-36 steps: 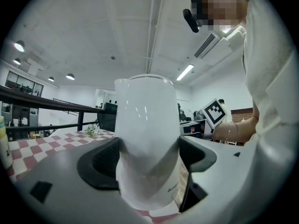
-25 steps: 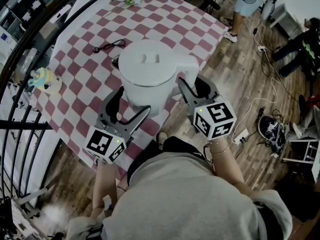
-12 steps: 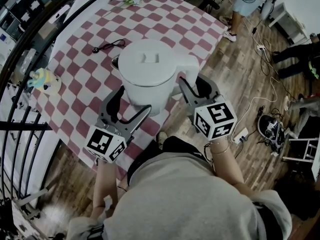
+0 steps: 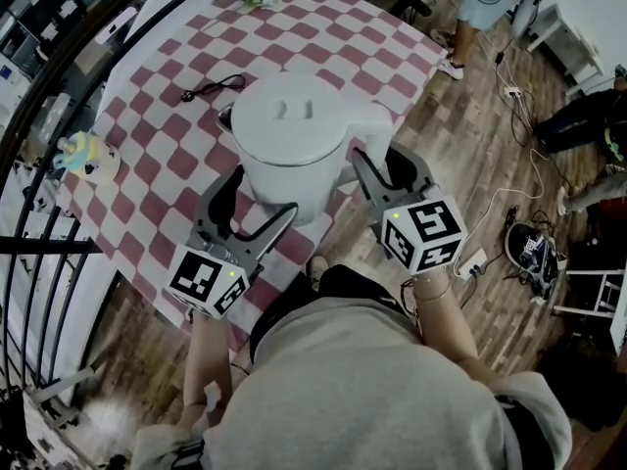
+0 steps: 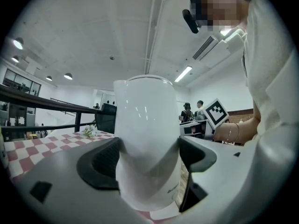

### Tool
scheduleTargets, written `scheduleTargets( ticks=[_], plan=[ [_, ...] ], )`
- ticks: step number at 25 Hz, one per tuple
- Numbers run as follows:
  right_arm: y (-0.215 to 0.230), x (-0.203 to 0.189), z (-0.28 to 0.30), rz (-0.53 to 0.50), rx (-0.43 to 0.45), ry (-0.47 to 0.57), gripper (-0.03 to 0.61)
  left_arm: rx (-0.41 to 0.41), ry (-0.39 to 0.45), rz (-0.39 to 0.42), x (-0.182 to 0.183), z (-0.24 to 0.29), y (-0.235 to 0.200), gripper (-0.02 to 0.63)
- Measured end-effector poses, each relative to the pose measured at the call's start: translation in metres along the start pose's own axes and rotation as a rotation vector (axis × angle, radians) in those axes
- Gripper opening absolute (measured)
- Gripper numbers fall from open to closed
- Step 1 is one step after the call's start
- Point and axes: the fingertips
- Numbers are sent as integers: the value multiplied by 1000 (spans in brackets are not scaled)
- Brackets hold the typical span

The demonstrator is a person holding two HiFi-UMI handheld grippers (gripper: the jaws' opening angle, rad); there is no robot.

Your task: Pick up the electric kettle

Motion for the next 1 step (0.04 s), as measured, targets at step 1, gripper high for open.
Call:
scheduleTargets(
  ticks=[1],
  plan=[
    [0,1,0,-1,-1,2,149,0,1,1,1,0,0,408]
  ],
)
Point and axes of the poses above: the fingertips, and each gripper's own axes: z forward along the fingers, y to its right, x out of its top, and after that the axes turned 7 degrees about -y, right-handed
